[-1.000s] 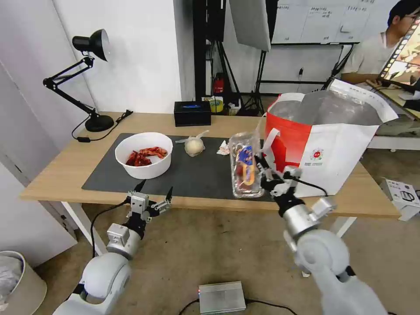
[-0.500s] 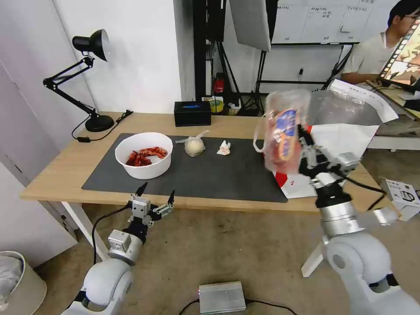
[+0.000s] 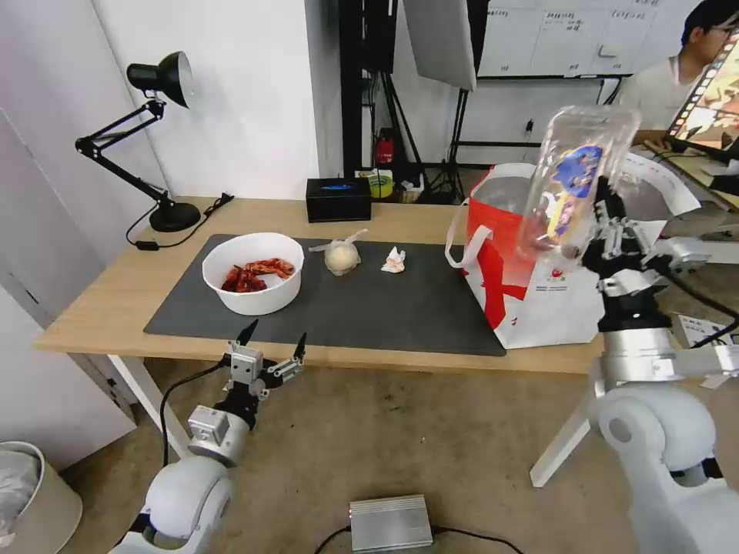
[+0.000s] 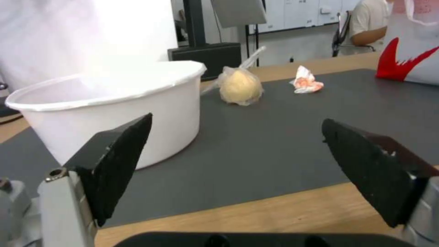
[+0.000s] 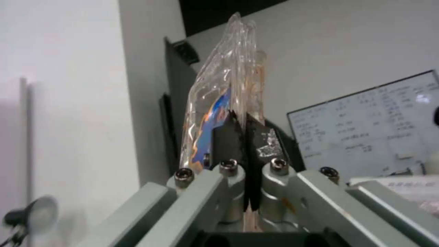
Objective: Pick up the trash from the table and place it into the takeout bag.
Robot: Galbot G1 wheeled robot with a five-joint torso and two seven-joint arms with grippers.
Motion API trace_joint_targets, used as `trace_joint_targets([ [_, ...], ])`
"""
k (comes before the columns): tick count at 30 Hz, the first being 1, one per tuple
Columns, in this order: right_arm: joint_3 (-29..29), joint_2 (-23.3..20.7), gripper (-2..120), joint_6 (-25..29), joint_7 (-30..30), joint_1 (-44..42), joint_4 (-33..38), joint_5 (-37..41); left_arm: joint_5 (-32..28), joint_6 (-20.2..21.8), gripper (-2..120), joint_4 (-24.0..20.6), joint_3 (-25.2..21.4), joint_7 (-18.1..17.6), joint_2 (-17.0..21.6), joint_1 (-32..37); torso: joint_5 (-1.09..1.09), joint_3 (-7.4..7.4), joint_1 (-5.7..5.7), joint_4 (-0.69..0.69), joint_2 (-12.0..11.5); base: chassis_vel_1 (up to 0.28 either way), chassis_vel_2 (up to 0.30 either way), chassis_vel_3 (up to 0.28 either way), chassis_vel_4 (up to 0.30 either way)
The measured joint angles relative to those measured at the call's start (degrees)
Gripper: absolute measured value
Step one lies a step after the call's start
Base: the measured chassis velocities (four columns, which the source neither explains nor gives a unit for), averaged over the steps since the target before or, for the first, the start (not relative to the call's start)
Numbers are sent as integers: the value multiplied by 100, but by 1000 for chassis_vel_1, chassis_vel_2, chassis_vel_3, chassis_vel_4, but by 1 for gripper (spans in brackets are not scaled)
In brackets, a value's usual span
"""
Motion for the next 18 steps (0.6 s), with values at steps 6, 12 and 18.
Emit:
trace_joint_targets([
  [6,201,-156,0,-52,285,513,-313,442,27,0,100,25,-20,0,-21,20,0,0,0,0,0,0,0,0,0],
  [12,188,-228,0,-70,472,883,-723,599,61,1,100,48,9,1,-69,29,0,0,0,0,0,0,0,0,0],
  [18,83,-208,0,-84,644,1349,-1191,751,78,5,100,95,23,10,-84,23,0,0,0,0,0,0,0,0,0],
])
